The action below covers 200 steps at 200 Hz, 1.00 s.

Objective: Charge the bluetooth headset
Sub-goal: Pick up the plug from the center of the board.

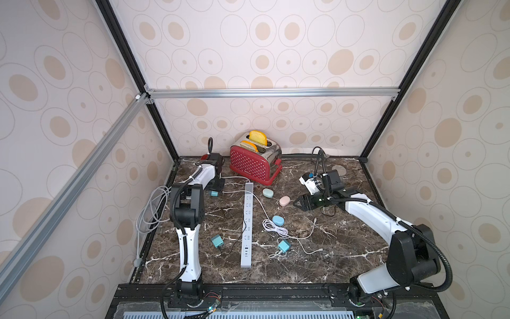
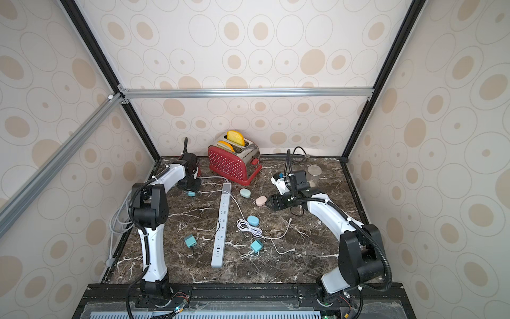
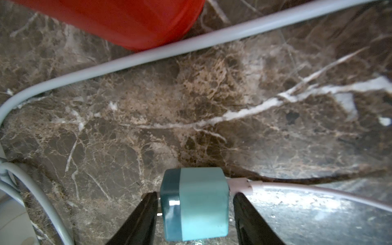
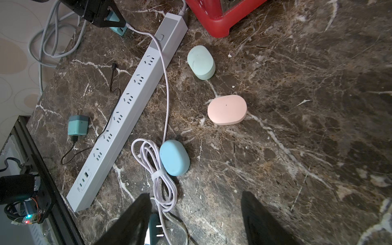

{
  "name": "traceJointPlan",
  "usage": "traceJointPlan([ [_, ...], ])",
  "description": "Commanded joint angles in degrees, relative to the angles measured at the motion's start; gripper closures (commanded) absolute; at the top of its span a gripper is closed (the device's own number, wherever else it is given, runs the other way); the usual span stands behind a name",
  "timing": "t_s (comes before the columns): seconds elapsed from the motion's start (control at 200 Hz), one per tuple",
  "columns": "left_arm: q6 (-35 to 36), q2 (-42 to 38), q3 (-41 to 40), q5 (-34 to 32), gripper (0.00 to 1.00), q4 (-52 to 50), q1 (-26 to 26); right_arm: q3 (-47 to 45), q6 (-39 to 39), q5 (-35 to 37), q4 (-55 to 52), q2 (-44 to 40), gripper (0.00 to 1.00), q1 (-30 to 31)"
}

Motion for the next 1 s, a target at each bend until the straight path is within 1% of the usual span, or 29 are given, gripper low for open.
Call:
traceJointPlan([
  [0.0,0.2,-0.3,-0.6,-1.0,0.40,-3.3,0.5,1.2,-1.2,0.5,-0.9,0.8,0.29,0.4],
  [0.275,0.2,-1.2,-1.0,-0.6,0.40,-3.7,0.9,1.5,-1.1,0.4,-1.1,1.1,0.29,0.6],
  [0.496,0.3,-0.4,-0.8,0.3,0.48,-3.8,1.5,1.7,-1.6,1.0,-2.0,0.4,0.29,0.6],
  [0.631,0.3,0.1,-0.6,0.9,0.51,-3.4,1.5,1.6,-1.5,1.1,-2.0,0.1,0.30,0.7],
  [0.716,0.6,0.5,-0.1,1.2,0.51,-3.5,1.5,1.6,-1.4,1.0,-2.0,0.2,0.30,0.8],
  [0.836,0.9,1.0,1.2,1.2,0.45,-4.2,1.5,1.6,-1.7,1.1,-2.1,0.0,0.30,1.0],
  [0.996,1.3,1.4,1.9,1.4,0.46,-4.2,1.5,1.4,-2.0,1.2,-2.3,-0.3,0.30,1.1],
])
